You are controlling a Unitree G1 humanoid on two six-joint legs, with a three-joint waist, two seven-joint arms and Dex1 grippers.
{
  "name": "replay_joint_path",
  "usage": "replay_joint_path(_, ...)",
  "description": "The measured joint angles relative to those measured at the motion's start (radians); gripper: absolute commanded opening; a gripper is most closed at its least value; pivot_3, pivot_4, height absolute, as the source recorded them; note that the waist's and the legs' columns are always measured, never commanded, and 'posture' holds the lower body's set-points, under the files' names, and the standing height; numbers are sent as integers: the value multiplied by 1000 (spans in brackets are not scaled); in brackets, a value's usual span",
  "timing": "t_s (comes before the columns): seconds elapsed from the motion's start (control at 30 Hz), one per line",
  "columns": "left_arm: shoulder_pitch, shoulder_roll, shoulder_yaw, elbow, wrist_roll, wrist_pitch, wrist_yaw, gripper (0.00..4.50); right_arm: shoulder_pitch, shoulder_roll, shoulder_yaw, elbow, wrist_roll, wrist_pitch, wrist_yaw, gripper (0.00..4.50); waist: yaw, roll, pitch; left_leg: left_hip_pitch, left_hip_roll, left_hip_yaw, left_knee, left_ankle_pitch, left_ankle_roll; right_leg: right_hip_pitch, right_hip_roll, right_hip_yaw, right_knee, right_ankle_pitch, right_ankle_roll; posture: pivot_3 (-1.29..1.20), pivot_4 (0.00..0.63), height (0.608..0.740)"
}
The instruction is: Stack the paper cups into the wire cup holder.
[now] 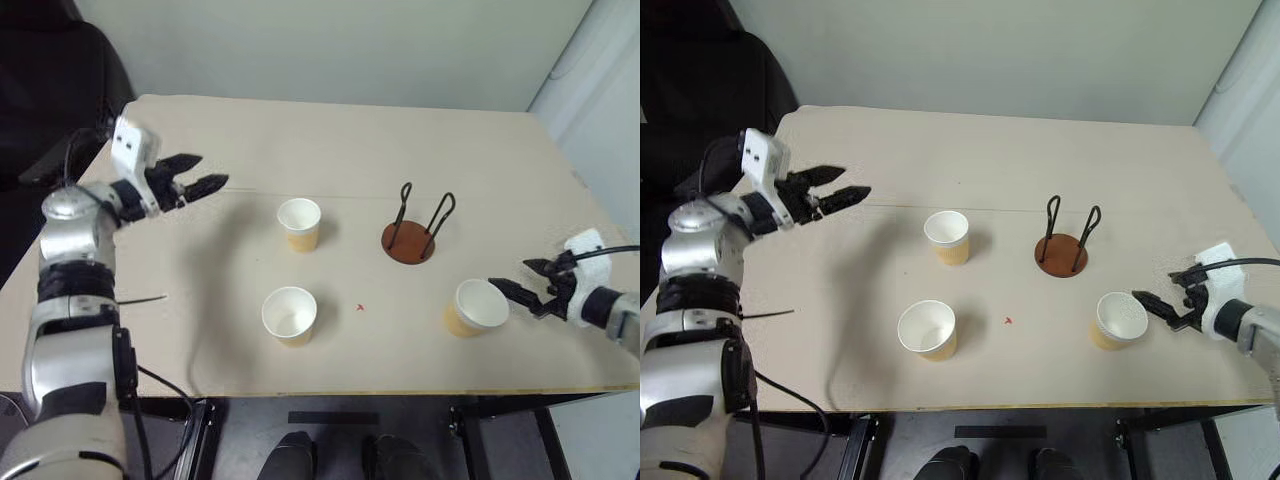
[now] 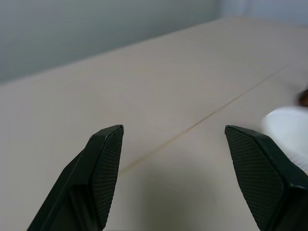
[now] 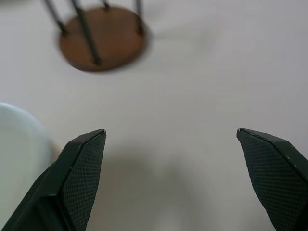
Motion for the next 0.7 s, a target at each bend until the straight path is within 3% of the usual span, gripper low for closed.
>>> replay_joint_path(0.2, -49, -30, -66, -81, -39, 119, -168, 3598, -113, -17, -30, -54, 75, 80, -15, 4452, -5, 0, 0, 1, 1, 1, 0, 1, 1, -1, 0, 0, 0, -1, 2, 0, 150, 740)
replay_joint_path(0.37, -56, -82, -94, -114, -54, 175, -206, 3598, -218, -17, -30, -74, 130, 129, -50, 4452, -6, 0, 0, 1, 2, 2, 3, 1, 3, -1, 0, 0, 0, -1, 2, 0, 150, 740)
replay_joint_path(0.7, -34, -72, -160, -311, -89, 260, -329, 3598, -295, -81, -43, -110, 287, 292, -44, 4452, -5, 0, 0, -1, 2, 3, 5, 0, 4, -2, 0, 0, 1, -2, 4, 0, 150, 740)
